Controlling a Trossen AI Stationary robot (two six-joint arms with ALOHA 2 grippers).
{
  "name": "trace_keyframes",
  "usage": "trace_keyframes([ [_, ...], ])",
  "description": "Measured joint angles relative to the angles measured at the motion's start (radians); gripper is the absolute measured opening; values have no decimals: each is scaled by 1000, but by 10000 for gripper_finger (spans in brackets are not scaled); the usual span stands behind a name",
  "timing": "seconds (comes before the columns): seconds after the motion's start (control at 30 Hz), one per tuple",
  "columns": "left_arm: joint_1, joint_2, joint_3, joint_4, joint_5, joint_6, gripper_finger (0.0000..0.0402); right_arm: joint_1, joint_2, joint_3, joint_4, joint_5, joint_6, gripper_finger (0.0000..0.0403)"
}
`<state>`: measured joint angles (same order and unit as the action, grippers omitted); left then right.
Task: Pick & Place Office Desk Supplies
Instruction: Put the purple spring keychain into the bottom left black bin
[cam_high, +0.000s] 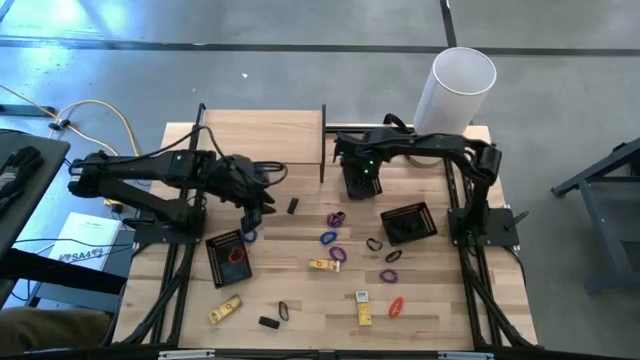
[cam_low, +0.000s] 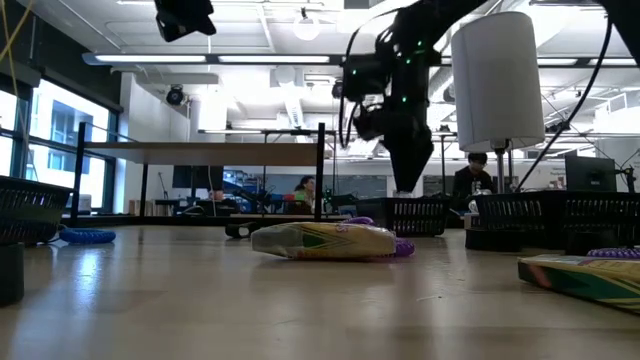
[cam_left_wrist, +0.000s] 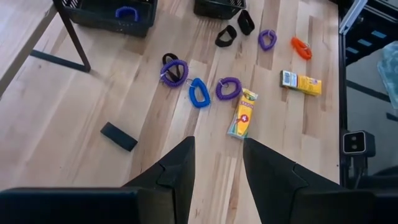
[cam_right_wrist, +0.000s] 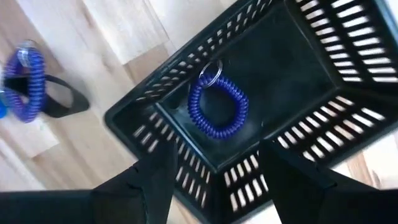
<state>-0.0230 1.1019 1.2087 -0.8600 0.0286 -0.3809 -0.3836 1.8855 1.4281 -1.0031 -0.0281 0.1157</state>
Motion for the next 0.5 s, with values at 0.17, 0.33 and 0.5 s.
trace_keyframes([
  [0.17, 5, 0, 0, -1, 2, 0, 131, -13, 44, 0, 25, -1, -66, 215],
  [0.33, 5, 0, 0, -5, 2, 0, 131, -12, 72, 0, 64, -1, -133, 215],
  [0.5, 5, 0, 0, -11, 2, 0, 131, -12, 107, 0, 78, 1, -179, 215],
])
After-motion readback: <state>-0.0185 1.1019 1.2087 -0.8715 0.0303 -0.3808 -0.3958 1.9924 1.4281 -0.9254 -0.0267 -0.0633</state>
